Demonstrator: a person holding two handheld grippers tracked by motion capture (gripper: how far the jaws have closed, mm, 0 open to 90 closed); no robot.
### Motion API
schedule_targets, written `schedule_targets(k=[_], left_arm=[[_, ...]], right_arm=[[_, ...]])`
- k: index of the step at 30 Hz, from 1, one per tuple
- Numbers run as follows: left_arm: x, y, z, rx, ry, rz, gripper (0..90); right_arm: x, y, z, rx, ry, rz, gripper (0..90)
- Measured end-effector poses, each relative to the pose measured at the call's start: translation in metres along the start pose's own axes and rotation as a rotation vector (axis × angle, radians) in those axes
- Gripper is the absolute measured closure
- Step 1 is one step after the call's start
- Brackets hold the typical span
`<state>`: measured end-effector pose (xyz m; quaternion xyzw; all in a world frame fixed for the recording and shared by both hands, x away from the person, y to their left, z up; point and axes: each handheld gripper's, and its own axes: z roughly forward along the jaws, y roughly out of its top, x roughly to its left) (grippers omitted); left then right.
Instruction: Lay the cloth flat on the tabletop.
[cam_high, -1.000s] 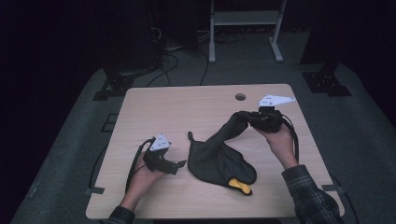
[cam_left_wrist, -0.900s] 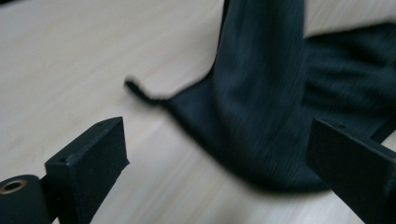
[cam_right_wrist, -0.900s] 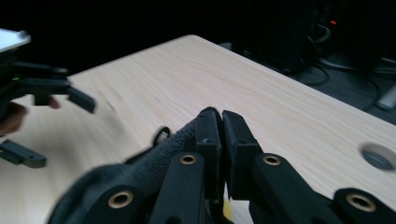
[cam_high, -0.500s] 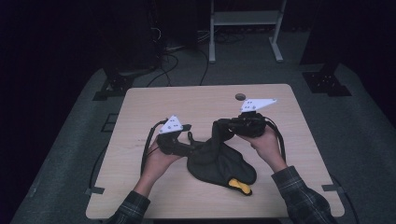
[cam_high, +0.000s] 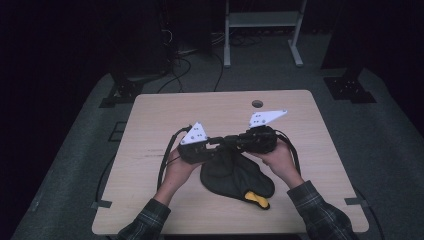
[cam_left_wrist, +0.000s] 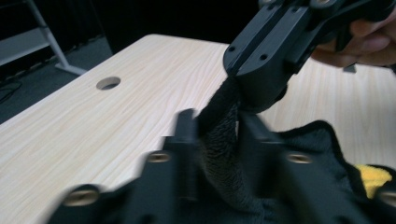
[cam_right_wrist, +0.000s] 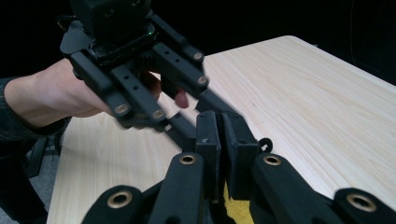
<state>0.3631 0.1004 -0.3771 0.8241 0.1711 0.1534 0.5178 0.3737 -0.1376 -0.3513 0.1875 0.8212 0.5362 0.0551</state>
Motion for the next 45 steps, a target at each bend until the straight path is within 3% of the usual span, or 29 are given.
schedule_targets(k=[2,6,9,19,29,32,35,36,39,45], left_arm=[[0.001,-0.001,-0.002,0.007,-0.003,-0.011,82.3],[0.004,-0.005,-0.007,0.007,0.0,-0.044,82.9],[0.007,-0.008,-0.01,0.012,0.006,-0.066,82.9],[0.011,-0.012,-0.017,0.011,0.007,-0.09,82.7],[0.014,-0.014,-0.022,0.008,0.012,-0.106,82.8],[0.013,-0.014,-0.022,0.008,0.013,-0.101,82.8],[0.011,-0.014,-0.022,0.017,0.015,-0.089,82.6],[0.011,-0.013,-0.022,0.018,0.019,-0.083,81.3],[0.01,-0.011,-0.026,0.013,0.058,-0.054,62.0],[0.007,0.001,-0.035,-0.042,0.024,-0.005,53.7]], right_arm=[[0.0,-0.001,0.0,-0.001,-0.001,0.001,80.9],[-0.004,-0.004,-0.004,-0.01,0.001,0.017,67.1],[-0.006,-0.009,-0.006,0.005,-0.011,0.018,62.7],[-0.016,-0.032,0.001,0.067,-0.059,0.012,60.5],[-0.012,-0.034,0.01,0.048,-0.047,-0.053,57.6],[-0.01,-0.032,0.012,0.046,-0.054,-0.064,62.0],[-0.008,-0.032,0.015,0.064,-0.043,-0.076,83.0],[-0.007,-0.032,0.017,0.077,-0.045,-0.078,86.3],[-0.005,-0.031,0.019,0.099,-0.041,-0.087,87.4],[-0.002,-0.027,0.016,0.102,-0.031,-0.105,87.5]])
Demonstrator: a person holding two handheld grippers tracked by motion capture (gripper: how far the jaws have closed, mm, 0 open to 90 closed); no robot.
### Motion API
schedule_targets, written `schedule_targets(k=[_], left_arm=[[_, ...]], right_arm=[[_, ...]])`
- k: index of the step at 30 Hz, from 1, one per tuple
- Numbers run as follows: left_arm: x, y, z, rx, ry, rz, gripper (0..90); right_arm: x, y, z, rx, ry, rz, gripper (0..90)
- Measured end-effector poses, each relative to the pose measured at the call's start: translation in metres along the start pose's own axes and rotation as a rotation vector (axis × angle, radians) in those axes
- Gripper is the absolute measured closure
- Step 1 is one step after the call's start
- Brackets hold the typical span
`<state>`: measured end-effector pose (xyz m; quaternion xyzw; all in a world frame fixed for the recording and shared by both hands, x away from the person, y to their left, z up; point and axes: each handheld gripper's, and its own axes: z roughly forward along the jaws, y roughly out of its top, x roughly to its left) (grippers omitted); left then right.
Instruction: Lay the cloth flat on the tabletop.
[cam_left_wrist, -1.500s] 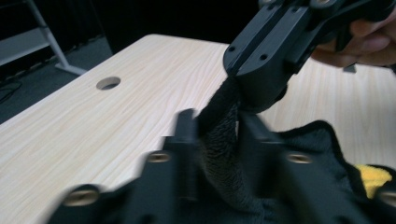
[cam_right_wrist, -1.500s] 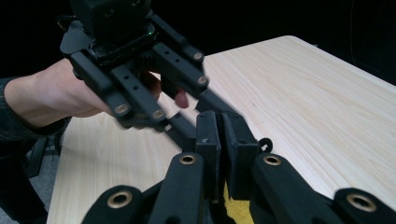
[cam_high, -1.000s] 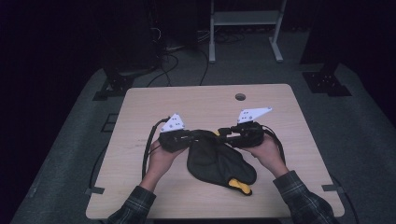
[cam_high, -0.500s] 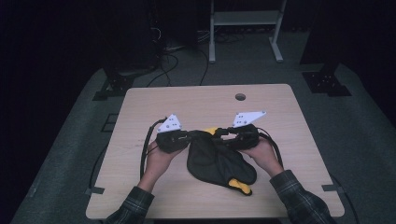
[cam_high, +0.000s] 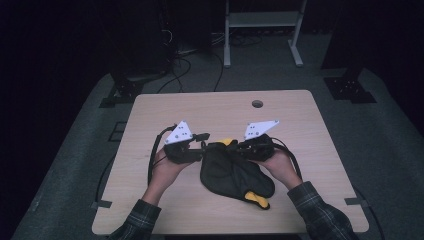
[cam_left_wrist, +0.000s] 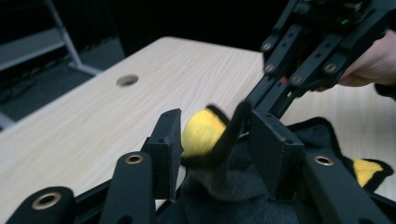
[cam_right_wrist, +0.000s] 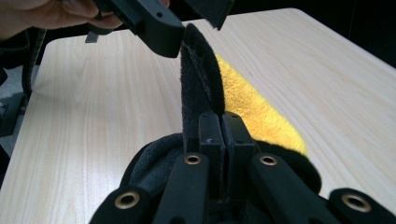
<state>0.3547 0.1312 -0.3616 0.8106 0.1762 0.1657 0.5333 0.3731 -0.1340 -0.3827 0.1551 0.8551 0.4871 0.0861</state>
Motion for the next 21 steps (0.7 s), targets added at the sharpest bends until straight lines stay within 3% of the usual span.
schedule_targets(k=[7,10,12,15,21], left_arm=[[-0.006,0.0,0.008,0.029,-0.056,0.023,57.3],[-0.006,-0.001,0.009,0.042,-0.07,0.018,74.9],[-0.005,-0.002,0.008,0.046,-0.054,0.01,84.0],[0.0,-0.005,0.003,0.045,-0.024,-0.004,84.9],[0.008,-0.011,-0.004,0.045,0.014,-0.033,84.8]], right_arm=[[0.006,0.006,-0.002,-0.014,0.019,-0.027,87.5],[0.01,0.008,-0.003,-0.017,0.026,-0.041,87.3],[0.01,0.008,-0.005,-0.026,0.014,-0.04,84.5],[0.005,0.006,-0.012,-0.039,-0.011,0.004,69.5],[-0.003,-0.012,-0.034,-0.011,-0.061,0.099,58.2]])
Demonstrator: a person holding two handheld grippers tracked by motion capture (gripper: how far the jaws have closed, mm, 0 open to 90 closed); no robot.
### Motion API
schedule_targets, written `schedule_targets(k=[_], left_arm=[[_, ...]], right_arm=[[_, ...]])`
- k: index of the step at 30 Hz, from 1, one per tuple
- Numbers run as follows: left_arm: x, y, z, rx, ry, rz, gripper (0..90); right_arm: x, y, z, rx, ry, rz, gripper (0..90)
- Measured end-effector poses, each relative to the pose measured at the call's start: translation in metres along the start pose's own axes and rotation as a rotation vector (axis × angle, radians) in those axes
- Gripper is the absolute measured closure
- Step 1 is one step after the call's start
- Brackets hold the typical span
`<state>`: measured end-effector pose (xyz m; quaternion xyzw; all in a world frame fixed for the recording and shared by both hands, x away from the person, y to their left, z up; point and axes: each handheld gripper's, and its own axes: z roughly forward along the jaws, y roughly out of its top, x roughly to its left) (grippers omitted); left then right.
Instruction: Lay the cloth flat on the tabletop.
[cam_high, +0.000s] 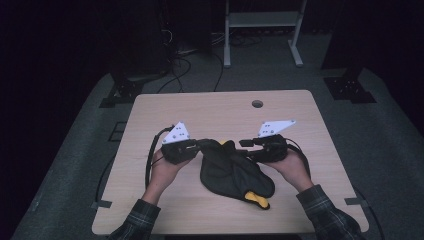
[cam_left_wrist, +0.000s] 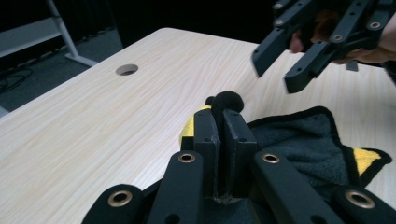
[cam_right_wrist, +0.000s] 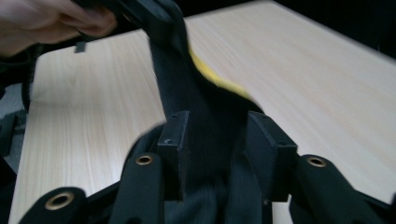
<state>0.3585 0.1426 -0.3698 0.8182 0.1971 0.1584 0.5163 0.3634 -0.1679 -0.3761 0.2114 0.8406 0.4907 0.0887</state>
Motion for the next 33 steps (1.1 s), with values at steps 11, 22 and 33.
schedule_targets(k=[11,22,33], left_arm=[[0.008,-0.005,-0.004,0.002,0.034,-0.018,84.9],[0.011,-0.007,-0.007,0.008,0.044,-0.029,84.9],[0.017,-0.01,-0.011,0.015,0.061,-0.046,85.7]], right_arm=[[-0.001,-0.06,-0.032,0.075,-0.036,0.194,47.6],[-0.001,-0.1,-0.033,0.193,-0.031,0.252,59.9],[-0.01,-0.095,-0.042,0.162,-0.07,0.23,85.3]])
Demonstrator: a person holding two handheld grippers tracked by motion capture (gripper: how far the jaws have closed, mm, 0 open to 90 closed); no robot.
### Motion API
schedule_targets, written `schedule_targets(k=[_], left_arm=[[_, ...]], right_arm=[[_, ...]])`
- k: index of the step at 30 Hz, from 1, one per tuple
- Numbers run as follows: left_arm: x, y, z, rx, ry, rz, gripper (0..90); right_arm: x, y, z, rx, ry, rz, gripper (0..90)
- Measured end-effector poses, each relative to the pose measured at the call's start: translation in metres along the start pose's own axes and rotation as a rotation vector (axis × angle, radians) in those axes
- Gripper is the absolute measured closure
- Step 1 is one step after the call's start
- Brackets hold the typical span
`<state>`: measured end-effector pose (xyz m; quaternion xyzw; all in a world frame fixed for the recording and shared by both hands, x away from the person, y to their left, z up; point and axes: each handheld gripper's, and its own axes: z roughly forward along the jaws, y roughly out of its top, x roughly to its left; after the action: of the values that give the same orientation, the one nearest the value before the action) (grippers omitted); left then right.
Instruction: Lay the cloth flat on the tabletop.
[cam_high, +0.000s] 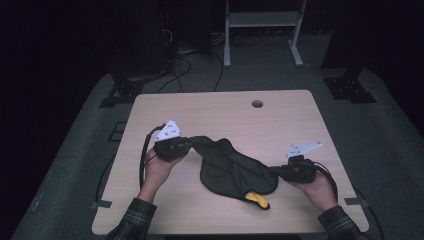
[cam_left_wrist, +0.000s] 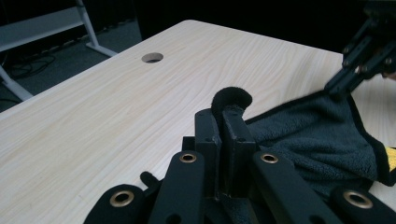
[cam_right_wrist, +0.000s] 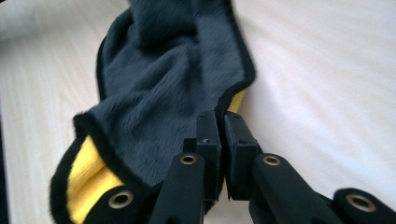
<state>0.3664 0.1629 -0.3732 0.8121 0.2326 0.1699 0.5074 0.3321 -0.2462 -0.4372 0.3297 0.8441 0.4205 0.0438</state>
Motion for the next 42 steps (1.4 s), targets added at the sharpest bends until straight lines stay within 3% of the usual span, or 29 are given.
schedule_targets(k=[7,19,34,42], left_arm=[[0.004,0.001,-0.005,-0.002,0.014,-0.035,85.8],[0.011,0.0,-0.019,-0.038,0.03,-0.066,86.0],[0.015,0.016,-0.037,-0.128,0.036,-0.086,86.0],[0.021,0.019,-0.036,-0.154,0.062,-0.104,86.0]], right_arm=[[-0.014,0.019,-0.02,-0.099,-0.048,-0.015,85.6],[-0.026,0.047,-0.049,-0.215,-0.107,-0.035,86.0],[-0.032,0.086,-0.08,-0.324,-0.18,-0.073,86.0],[-0.038,0.101,-0.087,-0.336,-0.205,-0.078,86.0]])
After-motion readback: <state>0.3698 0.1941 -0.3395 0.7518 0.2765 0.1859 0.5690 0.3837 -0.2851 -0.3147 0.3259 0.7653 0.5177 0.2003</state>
